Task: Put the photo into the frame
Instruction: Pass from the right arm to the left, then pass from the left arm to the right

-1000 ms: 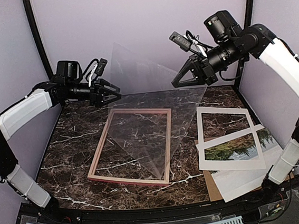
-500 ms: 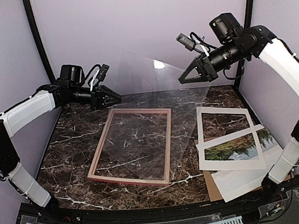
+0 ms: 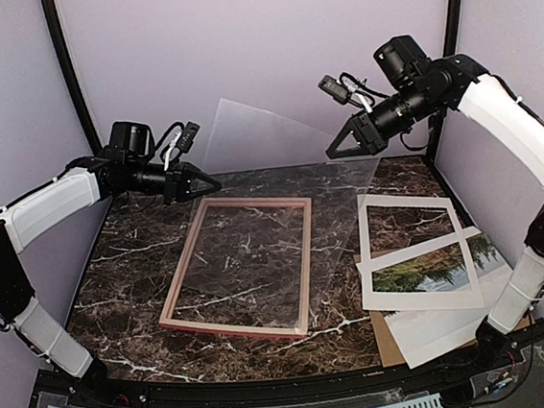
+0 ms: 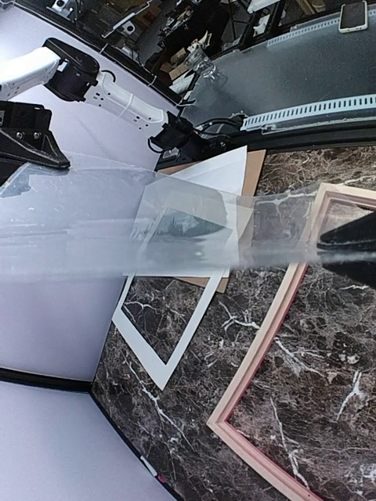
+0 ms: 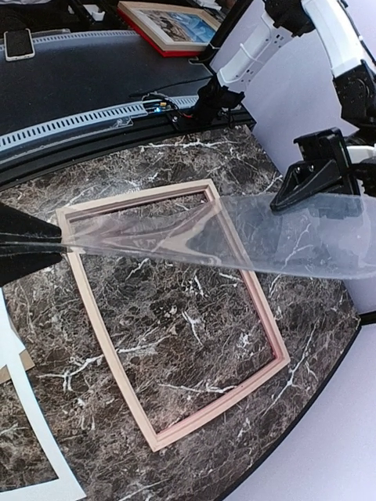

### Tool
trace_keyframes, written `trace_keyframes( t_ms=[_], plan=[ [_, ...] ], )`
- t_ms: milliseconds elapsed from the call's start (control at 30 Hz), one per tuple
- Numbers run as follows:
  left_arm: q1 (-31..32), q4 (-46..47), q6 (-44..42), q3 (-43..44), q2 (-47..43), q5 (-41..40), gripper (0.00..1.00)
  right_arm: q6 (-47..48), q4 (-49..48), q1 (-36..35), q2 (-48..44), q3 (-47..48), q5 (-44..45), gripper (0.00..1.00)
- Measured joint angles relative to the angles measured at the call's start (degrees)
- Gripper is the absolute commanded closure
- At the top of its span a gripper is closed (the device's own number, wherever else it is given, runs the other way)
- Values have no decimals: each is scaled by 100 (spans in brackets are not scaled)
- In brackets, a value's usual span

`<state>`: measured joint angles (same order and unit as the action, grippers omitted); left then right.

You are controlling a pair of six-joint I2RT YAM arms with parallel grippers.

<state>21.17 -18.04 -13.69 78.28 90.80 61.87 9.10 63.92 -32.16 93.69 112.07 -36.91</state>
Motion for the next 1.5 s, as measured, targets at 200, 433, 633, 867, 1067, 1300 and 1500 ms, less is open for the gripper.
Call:
trace_keyframes(
  t_ms=[200,433,633,867,1067,1300,1500],
  plan=[
    [0,-48,227,0,-9,-55,100,-188,-164,168,136,-22,238,58],
    [7,391,1099,-297,-459,-168,100,-988,-1152,791,-13,-1016,380,34],
    [4,1384,2109,-964,-1145,-162,100,-1812,-2638,1049,-555,-3112,293,22],
    [7,2138,2905,-1147,-1198,-138,100,-2796,-4625,984,-892,-4496,-289,18],
    [7,2739,3512,-1353,-1200,-111,100,-3241,-5864,765,-822,-4883,-588,17],
    [7,3342,4103,-1438,-1231,7,100,-3329,-6738,601,-372,-4889,-693,16],
    [7,3635,4387,-1462,-1366,61,100,-3362,-7049,601,136,-4680,-787,15]
  ],
)
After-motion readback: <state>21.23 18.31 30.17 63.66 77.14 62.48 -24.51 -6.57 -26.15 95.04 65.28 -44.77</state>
